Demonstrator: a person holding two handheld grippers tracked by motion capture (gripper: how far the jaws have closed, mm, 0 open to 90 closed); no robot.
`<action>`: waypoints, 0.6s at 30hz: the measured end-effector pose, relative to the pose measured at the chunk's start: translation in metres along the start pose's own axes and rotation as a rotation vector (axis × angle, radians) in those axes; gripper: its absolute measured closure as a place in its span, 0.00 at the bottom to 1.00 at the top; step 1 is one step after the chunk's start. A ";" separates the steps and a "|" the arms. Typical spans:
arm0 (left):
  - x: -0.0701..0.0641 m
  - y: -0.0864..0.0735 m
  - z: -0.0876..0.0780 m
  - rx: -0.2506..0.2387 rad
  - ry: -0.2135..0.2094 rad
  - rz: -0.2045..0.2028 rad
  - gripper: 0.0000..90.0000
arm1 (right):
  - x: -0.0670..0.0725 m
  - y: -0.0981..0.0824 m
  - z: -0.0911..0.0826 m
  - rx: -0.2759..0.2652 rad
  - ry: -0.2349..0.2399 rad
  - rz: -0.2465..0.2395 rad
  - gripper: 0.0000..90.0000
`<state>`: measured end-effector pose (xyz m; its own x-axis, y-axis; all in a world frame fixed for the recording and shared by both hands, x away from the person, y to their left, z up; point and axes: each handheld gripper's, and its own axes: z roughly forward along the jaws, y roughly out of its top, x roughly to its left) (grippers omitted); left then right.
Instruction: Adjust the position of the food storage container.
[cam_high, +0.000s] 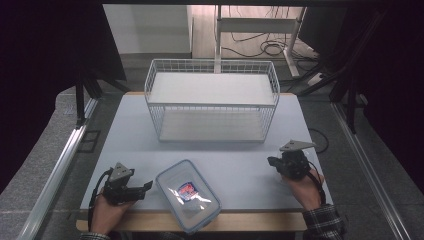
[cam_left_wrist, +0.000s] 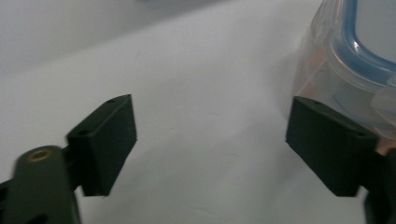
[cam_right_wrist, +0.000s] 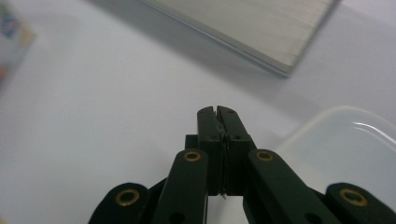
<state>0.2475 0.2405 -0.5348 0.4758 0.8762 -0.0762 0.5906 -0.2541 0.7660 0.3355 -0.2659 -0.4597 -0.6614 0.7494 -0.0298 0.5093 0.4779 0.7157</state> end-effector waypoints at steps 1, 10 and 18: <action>-0.001 0.001 0.000 -0.003 -0.002 0.000 0.29 | 0.005 0.000 -0.001 -0.010 0.012 -0.007 0.98; 0.001 0.010 0.003 0.025 -0.085 -0.074 0.86 | 0.055 -0.013 -0.004 -0.020 0.131 -0.087 0.99; 0.000 0.021 0.014 0.040 -0.139 -0.050 1.00 | 0.095 -0.028 0.000 0.008 0.254 -0.148 0.99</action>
<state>0.2689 0.2288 -0.5281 0.5292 0.8236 -0.2039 0.6403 -0.2299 0.7329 0.2584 -0.2082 -0.4830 -0.8450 0.5330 0.0428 0.4005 0.5778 0.7111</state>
